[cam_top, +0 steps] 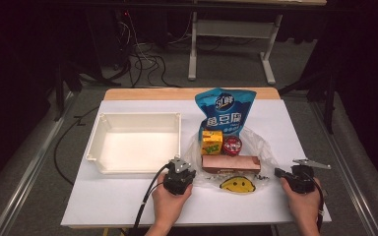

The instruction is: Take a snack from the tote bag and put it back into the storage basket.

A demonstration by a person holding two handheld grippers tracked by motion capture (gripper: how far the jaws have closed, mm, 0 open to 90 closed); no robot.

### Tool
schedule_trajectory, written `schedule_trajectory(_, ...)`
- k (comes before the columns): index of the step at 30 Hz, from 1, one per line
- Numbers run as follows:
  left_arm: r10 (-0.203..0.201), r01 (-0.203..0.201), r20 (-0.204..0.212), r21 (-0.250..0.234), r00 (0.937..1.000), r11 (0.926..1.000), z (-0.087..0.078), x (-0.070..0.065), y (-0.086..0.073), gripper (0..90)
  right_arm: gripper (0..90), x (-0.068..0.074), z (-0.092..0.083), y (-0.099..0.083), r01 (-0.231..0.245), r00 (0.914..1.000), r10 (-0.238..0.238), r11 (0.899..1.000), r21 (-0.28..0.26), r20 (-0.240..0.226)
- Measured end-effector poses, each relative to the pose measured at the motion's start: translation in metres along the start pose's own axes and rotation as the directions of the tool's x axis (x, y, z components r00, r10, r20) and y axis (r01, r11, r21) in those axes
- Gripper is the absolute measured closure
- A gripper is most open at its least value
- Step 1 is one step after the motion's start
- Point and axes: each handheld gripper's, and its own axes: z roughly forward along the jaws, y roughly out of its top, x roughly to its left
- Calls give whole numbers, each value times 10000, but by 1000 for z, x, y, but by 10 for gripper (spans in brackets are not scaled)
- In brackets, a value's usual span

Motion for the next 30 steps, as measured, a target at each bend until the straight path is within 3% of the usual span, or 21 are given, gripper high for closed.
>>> schedule_trajectory(2,247,-247,-107,-9,9996,9997,0,-3,0,891,707,-1,-11,2,-221,9994,205,9983,-537,-295)
schedule_trajectory(4,334,-334,-171,15,9993,9994,0,-4,0,890,643,0,-27,7,-41,9988,-20,9922,-1249,-484)
schedule_trajectory(5,334,-334,-171,15,9993,9994,0,-4,0,890,643,0,-27,7,-41,9988,-20,9922,-1249,-484)
schedule_trajectory(6,260,-260,-153,2,9995,9997,0,-3,0,890,605,4,-39,11,279,9992,-322,9851,-1696,-226)
schedule_trajectory(10,228,-229,-147,-12,9996,9997,0,-3,0,889,543,12,-58,21,617,9979,-648,9628,-2630,-29)
schedule_trajectory(11,228,-229,-147,-12,9996,9997,0,-3,0,888,543,12,-58,21,617,9979,-648,9628,-2630,-29)
schedule_trajectory(12,286,-287,-182,-16,9994,9996,0,-3,0,887,513,19,-64,30,916,9955,-952,9502,-2978,24)
schedule_trajectory(14,298,-298,-182,-7,9994,9996,0,-4,0,884,498,25,-68,42,1147,9920,-1255,9401,-3210,-130)
schedule_trajectory(15,298,-298,-182,-7,9994,9996,0,-4,0,882,498,25,-68,42,1147,9920,-1255,9401,-3210,-130)
schedule_trajectory(16,287,-287,-185,-16,9994,9996,0,-3,0,882,484,33,-68,55,1247,9890,-1442,9326,-3388,-330)
schedule_trajectory(18,276,-277,-189,-17,9994,9996,0,-3,0,880,473,39,-65,65,1330,9863,-1584,9294,-3442,-466)
schedule_trajectory(24,298,-298,-184,-16,9994,9996,0,-4,0,877,436,60,-44,101,1963,9706,-2321,9167,-3481,-637)
schedule_trajectory(28,297,-298,-163,-14,9994,9996,0,-3,0,877,419,70,-29,123,2148,9631,-2571,9125,-3481,-796)
schedule_trajectory(30,294,-294,-150,-18,9995,9996,0,-3,0,877,405,72,-21,133,2107,9615,-2574,9152,-3434,-959)
